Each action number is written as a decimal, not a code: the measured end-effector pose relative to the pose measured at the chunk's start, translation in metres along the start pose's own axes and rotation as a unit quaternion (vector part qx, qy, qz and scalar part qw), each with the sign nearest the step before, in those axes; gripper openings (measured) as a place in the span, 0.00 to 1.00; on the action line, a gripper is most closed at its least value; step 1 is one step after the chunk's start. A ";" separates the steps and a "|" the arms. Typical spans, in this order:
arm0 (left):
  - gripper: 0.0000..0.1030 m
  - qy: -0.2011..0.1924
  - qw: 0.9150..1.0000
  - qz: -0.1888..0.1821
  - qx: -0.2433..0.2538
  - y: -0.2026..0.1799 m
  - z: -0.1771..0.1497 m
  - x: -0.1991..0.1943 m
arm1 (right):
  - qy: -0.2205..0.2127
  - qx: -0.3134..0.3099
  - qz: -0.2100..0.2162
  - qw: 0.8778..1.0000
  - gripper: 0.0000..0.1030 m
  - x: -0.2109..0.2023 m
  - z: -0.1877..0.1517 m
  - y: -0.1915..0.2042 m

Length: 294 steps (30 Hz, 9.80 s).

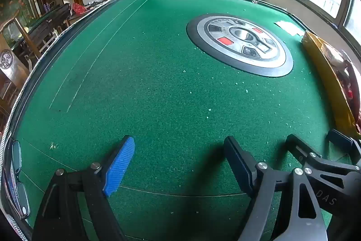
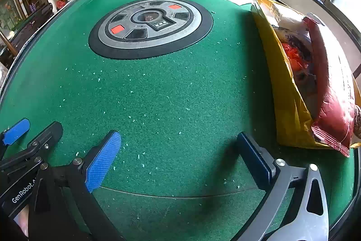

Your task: Organize soft objects

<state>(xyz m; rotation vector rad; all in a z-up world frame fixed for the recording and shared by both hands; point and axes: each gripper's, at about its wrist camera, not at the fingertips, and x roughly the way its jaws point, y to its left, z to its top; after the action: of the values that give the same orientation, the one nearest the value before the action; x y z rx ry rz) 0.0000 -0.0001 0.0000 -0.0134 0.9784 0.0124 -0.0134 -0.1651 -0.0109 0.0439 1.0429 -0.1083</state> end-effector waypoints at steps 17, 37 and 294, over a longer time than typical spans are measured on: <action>0.81 -0.001 1.000 -0.002 -0.002 0.000 0.000 0.000 | -0.001 0.001 0.001 1.000 1.00 0.000 0.000 0.000; 0.82 0.001 1.000 -0.001 -0.002 0.001 0.000 -0.001 | -0.001 -0.001 0.002 1.000 1.00 -0.003 0.000 0.002; 0.33 0.021 0.944 -0.320 0.084 -0.308 0.146 -0.016 | -0.224 0.322 0.100 0.914 0.70 -0.051 0.128 -0.353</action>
<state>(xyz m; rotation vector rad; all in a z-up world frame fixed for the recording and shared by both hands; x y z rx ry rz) 0.1170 -0.3057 0.0964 -0.1760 0.9782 -0.6720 0.0324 -0.5236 0.1033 0.6952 0.5025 -0.2601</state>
